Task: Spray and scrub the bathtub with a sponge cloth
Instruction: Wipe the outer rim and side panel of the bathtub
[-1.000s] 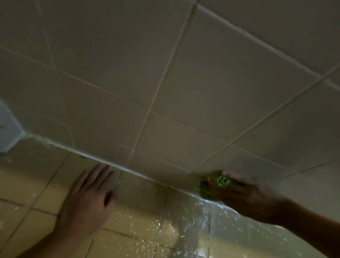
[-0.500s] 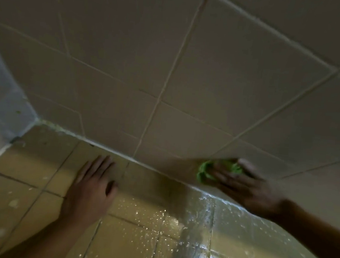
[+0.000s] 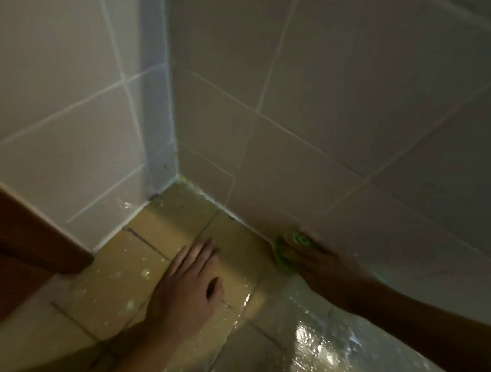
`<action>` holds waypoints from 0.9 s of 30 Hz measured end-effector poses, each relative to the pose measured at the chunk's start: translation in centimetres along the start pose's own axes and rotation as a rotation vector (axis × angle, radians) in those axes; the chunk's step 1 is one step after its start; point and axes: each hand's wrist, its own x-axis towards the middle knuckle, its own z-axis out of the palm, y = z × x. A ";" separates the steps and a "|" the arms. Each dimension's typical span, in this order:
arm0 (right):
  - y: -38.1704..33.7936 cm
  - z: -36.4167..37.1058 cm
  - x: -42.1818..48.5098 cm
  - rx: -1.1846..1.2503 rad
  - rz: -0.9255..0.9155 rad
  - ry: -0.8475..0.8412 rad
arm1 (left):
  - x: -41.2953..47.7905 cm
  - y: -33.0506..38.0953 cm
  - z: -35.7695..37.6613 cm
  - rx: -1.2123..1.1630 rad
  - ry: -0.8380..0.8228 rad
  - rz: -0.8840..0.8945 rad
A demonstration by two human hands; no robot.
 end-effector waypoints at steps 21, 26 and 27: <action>-2.3 2.3 -5.2 0.110 0.034 0.018 | 1.6 -2.5 -0.5 0.239 -0.048 0.135; -2.7 2.2 -13.9 0.177 0.154 -0.037 | 3.6 -1.3 -4.4 0.356 0.031 0.357; -2.1 1.8 -14.0 0.175 0.174 -0.017 | 4.5 -0.2 -5.7 0.346 0.078 0.387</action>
